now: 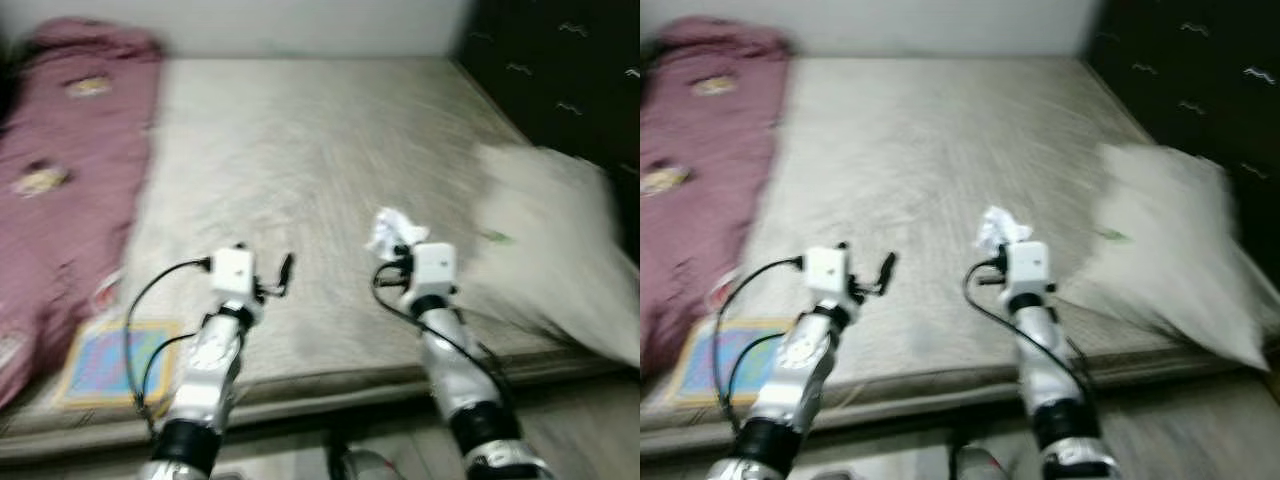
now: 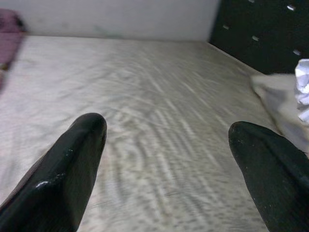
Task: Clean up the room
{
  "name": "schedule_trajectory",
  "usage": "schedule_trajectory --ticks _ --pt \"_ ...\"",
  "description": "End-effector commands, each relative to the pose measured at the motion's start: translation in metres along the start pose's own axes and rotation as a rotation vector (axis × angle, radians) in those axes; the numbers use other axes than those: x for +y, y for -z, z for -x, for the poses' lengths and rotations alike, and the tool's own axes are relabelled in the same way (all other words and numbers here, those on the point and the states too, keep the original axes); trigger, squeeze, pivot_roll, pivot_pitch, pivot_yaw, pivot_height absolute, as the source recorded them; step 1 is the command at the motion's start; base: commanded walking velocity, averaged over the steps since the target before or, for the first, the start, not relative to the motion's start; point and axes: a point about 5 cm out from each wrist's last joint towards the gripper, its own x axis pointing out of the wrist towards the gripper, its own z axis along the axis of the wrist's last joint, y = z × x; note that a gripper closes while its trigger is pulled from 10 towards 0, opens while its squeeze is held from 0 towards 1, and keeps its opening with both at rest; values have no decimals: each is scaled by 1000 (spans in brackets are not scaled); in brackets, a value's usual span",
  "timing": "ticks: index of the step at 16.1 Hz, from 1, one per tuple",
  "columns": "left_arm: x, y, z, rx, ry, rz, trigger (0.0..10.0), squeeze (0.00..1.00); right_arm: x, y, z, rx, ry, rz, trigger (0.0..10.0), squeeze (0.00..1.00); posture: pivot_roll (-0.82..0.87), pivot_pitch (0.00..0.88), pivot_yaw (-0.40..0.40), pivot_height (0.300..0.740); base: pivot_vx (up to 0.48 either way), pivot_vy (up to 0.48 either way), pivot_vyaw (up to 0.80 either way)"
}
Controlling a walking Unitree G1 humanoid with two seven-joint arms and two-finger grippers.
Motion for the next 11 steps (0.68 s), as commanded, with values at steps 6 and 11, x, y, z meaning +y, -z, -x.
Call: schedule_trajectory --ticks 6,11 --pt "7 5 4 24 -21 -2 10000 0 8 1 -1 8 -26 -10 10000 0 27 43 -37 740 0 457 0" --pt "7 4 5 16 -20 0 10000 0 8 1 -1 13 -30 -6 10000 0 26 44 -39 740 0 65 0"
